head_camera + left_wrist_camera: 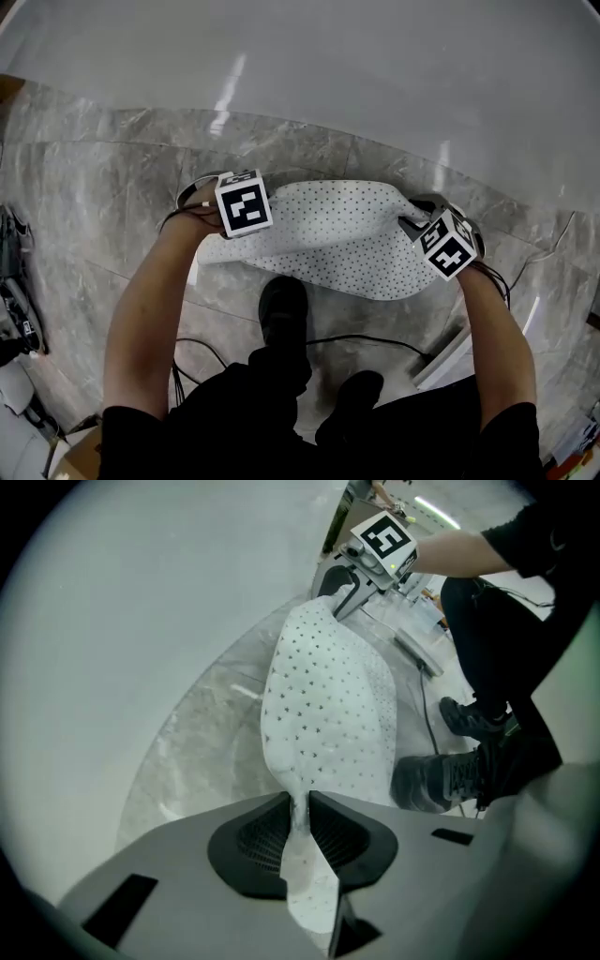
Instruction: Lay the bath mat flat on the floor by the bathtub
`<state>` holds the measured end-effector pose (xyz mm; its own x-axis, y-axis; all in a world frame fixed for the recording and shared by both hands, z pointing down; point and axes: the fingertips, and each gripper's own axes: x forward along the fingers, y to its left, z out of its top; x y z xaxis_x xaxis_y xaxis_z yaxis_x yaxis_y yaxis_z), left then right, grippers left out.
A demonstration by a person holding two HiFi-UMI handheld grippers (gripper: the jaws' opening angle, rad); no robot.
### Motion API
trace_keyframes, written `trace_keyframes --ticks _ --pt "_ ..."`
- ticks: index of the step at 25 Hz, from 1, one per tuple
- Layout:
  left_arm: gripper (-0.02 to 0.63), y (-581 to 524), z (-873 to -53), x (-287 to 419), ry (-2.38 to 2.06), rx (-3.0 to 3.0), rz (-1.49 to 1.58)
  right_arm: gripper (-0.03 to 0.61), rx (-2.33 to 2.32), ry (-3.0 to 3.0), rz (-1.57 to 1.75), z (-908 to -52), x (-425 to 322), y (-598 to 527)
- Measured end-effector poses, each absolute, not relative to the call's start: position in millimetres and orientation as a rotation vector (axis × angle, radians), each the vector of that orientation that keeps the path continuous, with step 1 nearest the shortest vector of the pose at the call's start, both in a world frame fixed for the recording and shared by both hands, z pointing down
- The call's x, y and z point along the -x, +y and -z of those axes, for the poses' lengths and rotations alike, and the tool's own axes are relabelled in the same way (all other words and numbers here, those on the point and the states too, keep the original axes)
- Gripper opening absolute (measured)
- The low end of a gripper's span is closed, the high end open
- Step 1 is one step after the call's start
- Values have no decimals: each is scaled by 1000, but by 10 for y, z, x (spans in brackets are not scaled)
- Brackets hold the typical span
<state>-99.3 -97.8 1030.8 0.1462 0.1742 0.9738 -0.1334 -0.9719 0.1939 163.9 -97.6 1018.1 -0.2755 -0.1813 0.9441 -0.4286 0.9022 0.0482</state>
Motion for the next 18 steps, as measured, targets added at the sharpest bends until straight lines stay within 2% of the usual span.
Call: trace_keyframes --ticks 4,8,10,12,15,18 --pt "61 -1399 -10087 1011 -137 -2236 -2029 186 -597 -1825 -207 -10105 -1665 -1293" --pt "63 -1928 -9882 896 -395 -2367 -2243 284 -716 -1775 -162 -10098 -1786 -1468" --pt "101 -2163 -9806 801 -548 -2451 -2358 295 -787 -1744 -144 -10090 -1940 -1506" --pt "184 -2275 -9800 772 -639 -2490 -2408 295 -846 -1711 -141 -10099 -2124 -1500" --pt "206 -2139 -9980 876 -619 -2463 -2329 295 -837 -1697 -171 -10196 -2253 -1335" --pt "206 -1689 -10325 1136 -463 -2342 -2282 295 -639 -1761 -199 -10403 -1953 -890"
